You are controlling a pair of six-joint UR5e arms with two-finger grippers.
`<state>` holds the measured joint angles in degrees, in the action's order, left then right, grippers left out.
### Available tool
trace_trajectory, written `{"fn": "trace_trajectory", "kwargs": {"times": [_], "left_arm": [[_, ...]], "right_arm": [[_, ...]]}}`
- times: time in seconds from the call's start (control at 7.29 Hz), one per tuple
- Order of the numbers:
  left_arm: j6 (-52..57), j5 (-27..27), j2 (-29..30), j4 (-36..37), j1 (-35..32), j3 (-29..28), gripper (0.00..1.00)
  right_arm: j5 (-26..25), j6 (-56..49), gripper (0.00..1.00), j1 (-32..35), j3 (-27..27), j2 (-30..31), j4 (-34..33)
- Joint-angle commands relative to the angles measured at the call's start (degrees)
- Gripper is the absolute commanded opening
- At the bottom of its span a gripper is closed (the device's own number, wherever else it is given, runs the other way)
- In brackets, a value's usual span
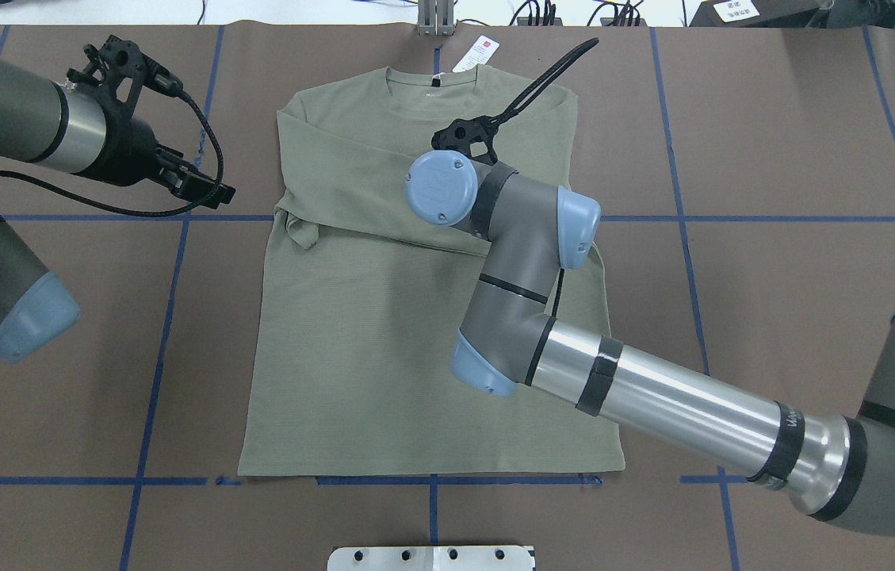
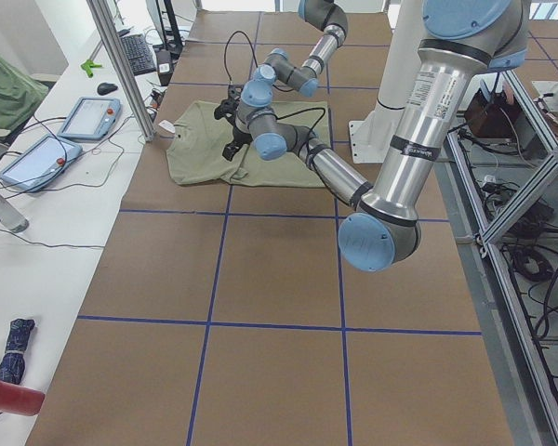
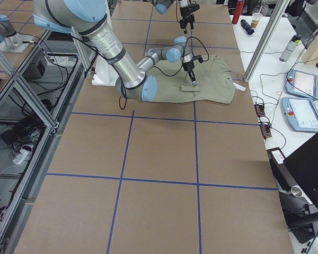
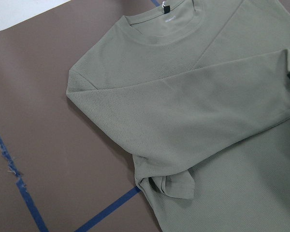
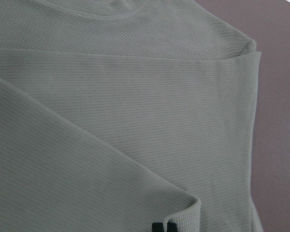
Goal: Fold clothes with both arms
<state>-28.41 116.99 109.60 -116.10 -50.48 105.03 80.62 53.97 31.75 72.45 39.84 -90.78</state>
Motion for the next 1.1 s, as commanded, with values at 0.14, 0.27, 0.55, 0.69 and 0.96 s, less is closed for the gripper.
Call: {"fn": "trace_trajectory", "kwargs": {"times": [0.14,0.27,0.55,0.69,0.96], "left_arm": [[0.02,-0.01,0.00,0.00,0.03,0.00,1.00],[0.02,-0.01,0.00,0.00,0.03,-0.09,1.00],[0.02,-0.01,0.00,0.00,0.03,-0.09,1.00],[0.02,-0.01,0.00,0.00,0.03,-0.09,1.00],[0.11,-0.01,0.00,0.00,0.12,-0.26,1.00]], "right_arm": [[-0.02,-5.54,0.00,1.30,7.00,7.62,0.69],[-0.11,-6.76,0.00,1.30,7.00,7.62,0.69],[-0.20,-9.31,0.00,1.30,6.91,8.23,0.69],[-0.28,-10.45,0.06,1.56,6.91,8.23,0.78],[-0.29,-12.47,0.85,2.17,6.39,8.23,5.50]]}}
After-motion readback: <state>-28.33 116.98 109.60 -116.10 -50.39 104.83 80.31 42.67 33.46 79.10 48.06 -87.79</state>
